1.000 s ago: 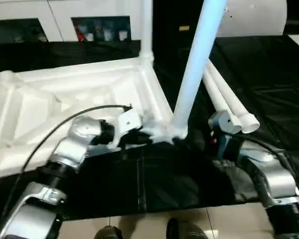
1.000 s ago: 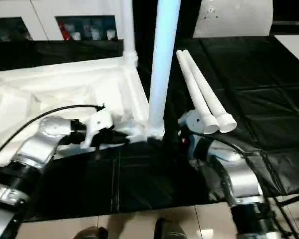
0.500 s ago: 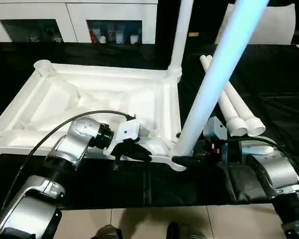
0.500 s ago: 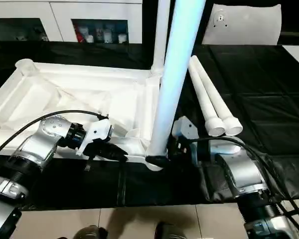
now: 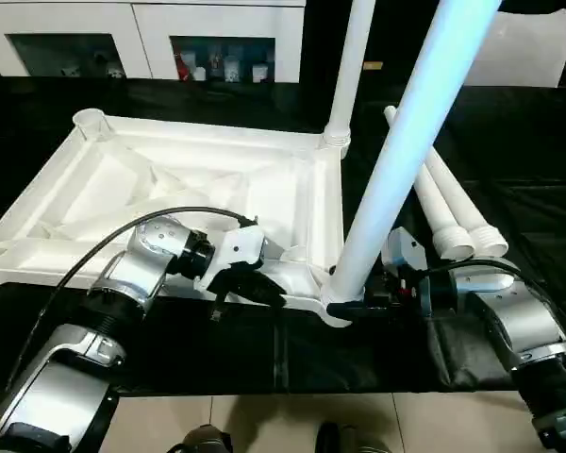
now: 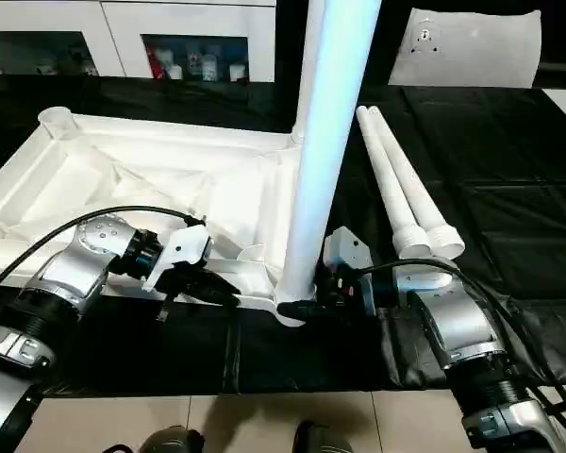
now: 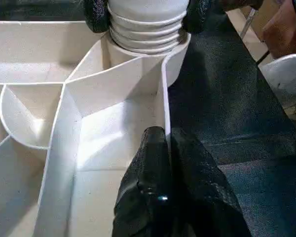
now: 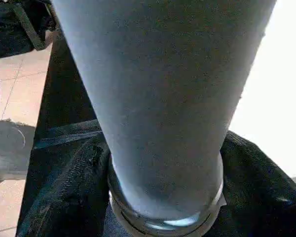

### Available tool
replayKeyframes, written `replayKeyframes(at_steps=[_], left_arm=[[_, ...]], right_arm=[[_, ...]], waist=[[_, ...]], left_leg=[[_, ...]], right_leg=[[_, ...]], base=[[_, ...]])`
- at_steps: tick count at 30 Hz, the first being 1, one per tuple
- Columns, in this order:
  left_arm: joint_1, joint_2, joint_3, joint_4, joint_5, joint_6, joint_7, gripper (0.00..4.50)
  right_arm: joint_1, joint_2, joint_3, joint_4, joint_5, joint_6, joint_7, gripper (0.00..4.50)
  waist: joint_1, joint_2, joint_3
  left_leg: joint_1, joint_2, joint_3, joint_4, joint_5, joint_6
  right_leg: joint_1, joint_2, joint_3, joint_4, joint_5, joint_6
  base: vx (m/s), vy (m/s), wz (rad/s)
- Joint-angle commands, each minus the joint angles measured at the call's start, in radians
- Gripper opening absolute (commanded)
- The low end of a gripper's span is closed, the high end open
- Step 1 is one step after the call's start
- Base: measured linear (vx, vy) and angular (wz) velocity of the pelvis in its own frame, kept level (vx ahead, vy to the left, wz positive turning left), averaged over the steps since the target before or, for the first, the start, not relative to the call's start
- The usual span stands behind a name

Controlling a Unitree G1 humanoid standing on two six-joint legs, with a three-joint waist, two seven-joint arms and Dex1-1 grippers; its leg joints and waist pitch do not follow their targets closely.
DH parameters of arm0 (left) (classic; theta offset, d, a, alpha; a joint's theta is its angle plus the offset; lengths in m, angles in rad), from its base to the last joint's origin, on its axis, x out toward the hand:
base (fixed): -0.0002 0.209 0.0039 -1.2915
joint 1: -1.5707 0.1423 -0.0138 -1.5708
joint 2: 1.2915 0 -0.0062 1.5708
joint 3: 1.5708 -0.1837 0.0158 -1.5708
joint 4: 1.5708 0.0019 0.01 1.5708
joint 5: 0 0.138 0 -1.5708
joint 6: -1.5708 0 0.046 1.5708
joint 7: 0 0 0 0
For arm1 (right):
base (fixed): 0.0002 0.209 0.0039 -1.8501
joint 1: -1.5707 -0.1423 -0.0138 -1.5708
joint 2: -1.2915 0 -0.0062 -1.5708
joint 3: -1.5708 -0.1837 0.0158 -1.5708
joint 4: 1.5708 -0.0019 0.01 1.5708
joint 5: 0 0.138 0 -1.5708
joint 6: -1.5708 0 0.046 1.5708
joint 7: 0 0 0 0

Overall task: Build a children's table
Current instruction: Rotate leg to tighten

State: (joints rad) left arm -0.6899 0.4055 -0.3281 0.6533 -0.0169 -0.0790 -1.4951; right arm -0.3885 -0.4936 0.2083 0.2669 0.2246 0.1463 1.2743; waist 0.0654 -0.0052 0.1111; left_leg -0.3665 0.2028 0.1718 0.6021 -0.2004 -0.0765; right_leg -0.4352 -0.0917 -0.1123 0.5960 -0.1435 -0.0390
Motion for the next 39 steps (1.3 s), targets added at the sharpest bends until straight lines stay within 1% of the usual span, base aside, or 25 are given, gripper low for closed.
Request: replayKeyframes(at_steps=[1, 2, 3, 6, 8, 9, 10, 11, 12, 13, 14, 15, 19, 20, 22, 23, 24, 26, 27, 29, 30, 33, 34, 36, 39], left_arm=[[-0.017, -0.011, -0.007, -0.012, -0.021, 0.0, -0.044, 0.0], [-0.01, -0.021, 0.007, -0.037, -0.031, 0.039, -0.009, 0.0], [-0.009, -0.022, 0.008, -0.039, -0.032, 0.042, -0.006, 0.0], [0.019, -0.058, 0.028, -0.123, -0.023, 0.164, 0.132, 0.0], [0.033, -0.094, 0.043, -0.172, -0.034, 0.231, 0.199, 0.0], [0.045, -0.13, 0.054, -0.206, -0.037, 0.28, 0.26, 0.0], [0.05, -0.147, 0.059, -0.223, -0.038, 0.303, 0.288, 0.0], [0.063, -0.198, 0.067, -0.261, -0.026, 0.362, 0.378, 0.0], [0.065, -0.221, 0.07, -0.266, -0.018, 0.377, 0.416, 0.0], [0.066, -0.246, 0.075, -0.27, -0.011, 0.394, 0.457, 0.0], [0.064, -0.292, 0.082, -0.278, 0.003, 0.428, 0.539, 0.0], [0.064, -0.31, 0.085, -0.284, 0.009, 0.445, 0.576, 0.0], [0.058, -0.373, 0.085, -0.292, 0.042, 0.479, 0.691, 0.0], [0.057, -0.401, 0.08, -0.3, 0.071, 0.5, 0.746, 0.0], [0.057, -0.412, 0.077, -0.306, 0.087, 0.511, 0.768, 0.0], [0.054, -0.414, 0.077, -0.305, 0.093, 0.513, 0.775, 0.0], [0.053, -0.417, 0.076, -0.308, 0.098, 0.519, 0.783, 0.0], [0.048, -0.386, 0.068, -0.299, 0.111, 0.492, 0.765, 0.0], [0.05, -0.368, 0.068, -0.299, 0.11, 0.482, 0.752, 0.0], [0.056, -0.349, 0.07, -0.306, 0.105, 0.481, 0.739, 0.0], [0.06, -0.344, 0.071, -0.308, 0.106, 0.478, 0.733, 0.0], [0.072, -0.316, 0.079, -0.312, 0.105, 0.463, 0.708, 0.0], [0.081, -0.294, 0.081, -0.314, 0.099, 0.436, 0.68, 0.0], [0.087, -0.278, 0.081, -0.31, 0.097, 0.415, 0.661, 0.0], [0.084, -0.261, 0.091, -0.286, 0.105, 0.4, 0.674, 0.0]], right_arm=[[0.0, -0.002, 0.004, -0.009, 0.007, 0.009, 0.002, 2.75], [0.017, 0.017, -0.007, -0.035, 0.033, 0.044, -0.017, 2.75], [0.019, 0.019, -0.008, -0.037, 0.035, 0.047, -0.019, 2.75], [0.066, 0.097, -0.031, -0.108, 0.066, 0.142, -0.147, 2.75], [0.084, 0.146, -0.031, -0.124, 0.046, 0.162, -0.239, 2.74], [0.091, 0.193, -0.034, -0.127, 0.033, 0.178, -0.313, 2.74], [0.094, 0.216, -0.036, -0.128, 0.027, 0.186, -0.349, 2.74], [0.097, 0.293, -0.049, -0.124, 0.011, 0.213, -0.468, 2.74], [0.093, 0.326, -0.058, -0.117, 0.012, 0.224, -0.511, 2.74], [0.088, 0.359, -0.065, -0.109, 0.011, 0.233, -0.554, 2.74], [0.075, 0.417, -0.077, -0.092, -0.007, 0.247, -0.639, 2.74], [0.069, 0.44, -0.082, -0.087, -0.019, 0.256, -0.677, 2.74], [0.031, 0.52, -0.093, -0.054, -0.042, 0.267, -0.793, 2.74], [0.011, 0.567, -0.104, -0.036, -0.052, 0.282, -0.859, 2.74], [0.003, 0.592, -0.111, -0.029, -0.055, 0.275, -0.877, 2.74], [0.002, 0.603, -0.118, -0.028, -0.052, 0.268, -0.883, 2.74], [0.002, 0.612, -0.124, -0.029, -0.052, 0.264, -0.891, 3.09], [0.016, 0.595, -0.13, -0.045, -0.056, 0.251, -0.88, 3.44], [0.029, 0.576, -0.134, -0.058, -0.058, 0.243, -0.871, 3.46], [0.047, 0.549, -0.14, -0.075, -0.062, 0.231, -0.862, 3.74], [0.053, 0.542, -0.144, -0.08, -0.066, 0.229, -0.862, 3.74], [0.088, 0.489, -0.163, -0.113, -0.07, 0.209, -0.835, 4.12], [0.115, 0.449, -0.18, -0.142, -0.069, 0.192, -0.817, 4.19], [0.14, 0.404, -0.193, -0.165, -0.086, 0.158, -0.808, 4.26], [0.183, 0.372, -0.245, -0.233, -0.029, 0.192, -0.768, 4.43]], waist=[[0.001, -0.015, -0.095], [0.001, -0.013, -0.095], [0.001, -0.013, -0.094], [-0.001, -0.011, -0.093], [-0.004, -0.015, -0.09], [-0.006, -0.013, -0.088], [-0.011, -0.013, -0.087], [-0.017, -0.012, -0.086], [-0.028, -0.016, -0.084], [-0.031, -0.016, -0.085], [-0.037, -0.016, -0.082], [-0.04, -0.017, -0.081], [-0.05, -0.014, -0.08], [-0.056, -0.013, -0.081], [-0.06, -0.011, -0.082], [-0.061, -0.01, -0.085], [-0.061, -0.009, -0.087], [-0.062, -0.008, -0.089], [-0.063, -0.005, -0.091], [-0.064, -0.004, -0.093], [-0.065, -0.005, -0.092], [-0.061, -0.002, -0.094], [-0.057, -0.005, -0.095], [-0.056, -0.006, -0.097], [-0.053, -0.007, -0.098]], left_leg=[[-0.001, 0.022, 0.004, -0.059, -0.062, 0.113], [-0.001, 0.022, 0.004, -0.059, -0.062, 0.112], [0.0, 0.022, 0.004, -0.06, -0.061, 0.112], [-0.001, 0.026, 0.001, -0.062, -0.062, 0.098], [-0.001, 0.021, 0.001, -0.064, -0.083, 0.083], [0.0, 0.02, 0.0, -0.064, -0.088, 0.073], [-0.001, 0.023, 0.0, -0.066, -0.09, 0.063], [-0.005, 0.019, -0.002, -0.067, -0.096, 0.052], [-0.004, 0.017, -0.001, -0.068, -0.107, 0.045], [-0.002, 0.014, -0.001, -0.066, -0.115, 0.039], [-0.005, 0.008, 0.0, -0.066, -0.121, 0.039], [-0.001, 0.006, 0.001, -0.065, -0.132, 0.04], [0.002, -0.002, 0.0, -0.062, -0.156, 0.053], [-0.002, 0.0, -0.001, -0.064, -0.156, 0.054], [0.001, 0.001, -0.003, -0.065, -0.167, 0.056], [-0.001, 0.002, -0.004, -0.066, -0.163, 0.062], [-0.002, 0.004, -0.004, -0.066, -0.156, 0.066], [-0.004, 0.009, -0.005, -0.07, -0.145, 0.081], [-0.003, 0.011, -0.006, -0.07, -0.145, 0.084], [-0.003, 0.011, -0.004, -0.069, -0.146, 0.092], [-0.003, 0.01, -0.003, -0.069, -0.147, 0.095], [-0.001, 0.01, -0.001, -0.067, -0.146, 0.097], [-0.003, 0.01, 0.0, -0.066, -0.138, 0.101], [-0.006, 0.011, -0.001, -0.067, -0.129, 0.104], [-0.004, 0.012, 0.0, -0.065, -0.125, 0.111]], right_leg=[[0.082, -0.053, 0.056, -0.063, -0.269, -0.185], [0.082, -0.053, 0.056, -0.063, -0.268, -0.186], [0.083, -0.052, 0.057, -0.064, -0.264, -0.188], [0.082, -0.053, 0.057, -0.062, -0.269, -0.189], [0.083, -0.053, 0.055, -0.072, -0.326, -0.168], [0.079, -0.053, 0.054, -0.076, -0.352, -0.157], [0.079, -0.053, 0.055, -0.075, -0.356, -0.154], [0.082, -0.052, 0.052, -0.077, -0.374, -0.143], [0.078, -0.05, 0.051, -0.084, -0.397, -0.134], [0.078, -0.05, 0.05, -0.085, -0.415, -0.127], [0.079, -0.049, 0.049, -0.092, -0.45, -0.108], [0.074, -0.048, 0.047, -0.1, -0.486, -0.093], [0.07, -0.044, 0.041, -0.113, -0.55, -0.052], [0.07, -0.042, 0.04, -0.112, -0.541, -0.051], [0.068, -0.041, 0.038, -0.115, -0.537, -0.047], [0.072, -0.042, 0.038, -0.112, -0.51, -0.051], [0.073, -0.043, 0.039, -0.11, -0.489, -0.057], [0.074, -0.042, 0.042, -0.101, -0.41, -0.089], [0.075, -0.043, 0.043, -0.098, -0.386, -0.102], [0.076, -0.043, 0.045, -0.098, -0.366, -0.116], [0.077, -0.044, 0.046, -0.096, -0.362, -0.124], [0.076, -0.045, 0.047, -0.099, -0.371, -0.129], [0.08, -0.044, 0.048, -0.098, -0.36, -0.122], [0.081, -0.045, 0.048, -0.094, -0.342, -0.128], [0.08, -0.044, 0.05, -0.093, -0.332, -0.131]], base=[[0.0, 0.0, 0.0], [0.0, 0.0, 0.0], [0.0, 0.0, 0.0], [0.0, 0.0, 0.0], [0.0, 0.0, 0.0], [0.0, 0.0, 0.0], [0.0, 0.0, 0.0], [0.0, 0.0, 0.0], [0.0, 0.0, 0.0], [0.0, 0.0, 0.0], [0.0, 0.0, 0.0], [0.0, 0.0, 0.0], [0.0, 0.0, 0.0], [0.0, 0.0, 0.0], [0.0, 0.0, 0.0], [0.0, 0.0, 0.0], [0.0, 0.0, 0.0], [0.0, 0.0, 0.0], [0.0, 0.0, 0.0], [0.0, 0.0, 0.0], [0.0, 0.0, 0.0], [0.0, 0.0, 0.0], [0.0, 0.0, 0.0], [0.0, 0.0, 0.0], [0.0, 0.0, 0.0]])
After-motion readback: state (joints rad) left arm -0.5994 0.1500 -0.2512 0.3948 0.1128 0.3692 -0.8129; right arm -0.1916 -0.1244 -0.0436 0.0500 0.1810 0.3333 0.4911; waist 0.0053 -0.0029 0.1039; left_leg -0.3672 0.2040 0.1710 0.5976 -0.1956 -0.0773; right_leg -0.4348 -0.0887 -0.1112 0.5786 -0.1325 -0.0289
